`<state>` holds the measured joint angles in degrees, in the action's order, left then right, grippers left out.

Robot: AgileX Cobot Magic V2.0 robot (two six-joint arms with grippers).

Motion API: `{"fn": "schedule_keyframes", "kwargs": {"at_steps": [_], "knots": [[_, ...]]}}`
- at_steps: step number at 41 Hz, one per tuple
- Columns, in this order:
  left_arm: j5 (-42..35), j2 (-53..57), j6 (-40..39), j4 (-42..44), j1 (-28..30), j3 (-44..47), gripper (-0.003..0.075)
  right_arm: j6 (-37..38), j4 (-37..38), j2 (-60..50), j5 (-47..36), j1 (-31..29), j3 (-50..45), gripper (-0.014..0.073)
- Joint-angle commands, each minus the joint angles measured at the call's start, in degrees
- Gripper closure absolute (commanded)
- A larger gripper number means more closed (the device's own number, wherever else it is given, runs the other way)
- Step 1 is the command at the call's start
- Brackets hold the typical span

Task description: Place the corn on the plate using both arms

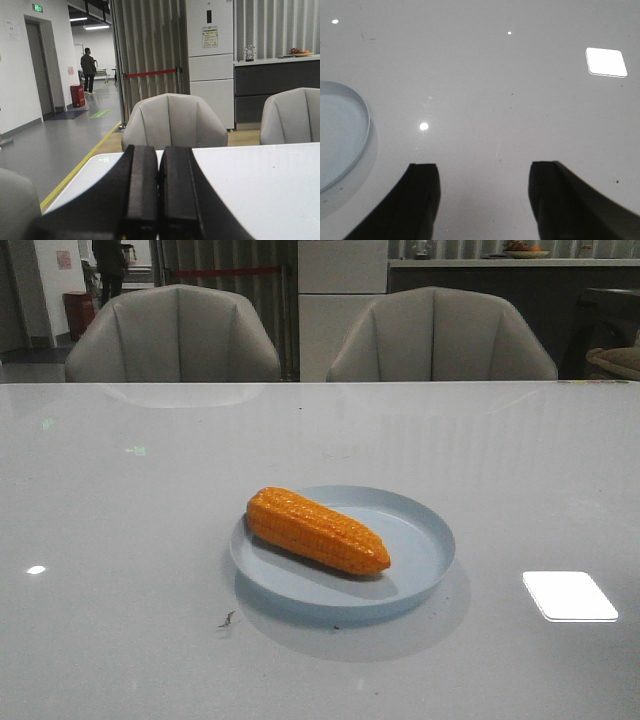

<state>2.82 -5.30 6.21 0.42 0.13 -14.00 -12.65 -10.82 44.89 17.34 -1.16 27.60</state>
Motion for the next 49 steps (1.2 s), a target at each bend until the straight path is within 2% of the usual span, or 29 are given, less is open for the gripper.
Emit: {"fn": "schedule_keyframes", "kwargs": {"at_steps": [1,5,20,26,49], "knots": [[-3.9,3.73,-0.85,-0.81,0.04,2.08,0.0627,-0.64,-0.48,-0.59,-4.3,-0.36,1.58,0.0095],[-3.9,7.11,-2.12,-1.77,0.04,6.08,0.0627,-0.64,-0.48,-0.59,-4.3,-0.36,1.58,0.0095],[-4.07,6.81,-2.12,-2.02,0.04,16.8,0.0627,-0.64,-0.48,-0.59,-4.46,-0.36,1.58,0.0095],[-0.25,6.81,-2.12,-2.66,0.04,16.79,0.0627,-0.64,-0.48,-0.59,-4.46,-0.36,1.58,0.0095],[-0.36,6.81,-2.12,-2.66,0.04,16.79,0.0627,-0.64,-0.48,-0.59,-4.46,-0.36,1.58,0.0095]]}}
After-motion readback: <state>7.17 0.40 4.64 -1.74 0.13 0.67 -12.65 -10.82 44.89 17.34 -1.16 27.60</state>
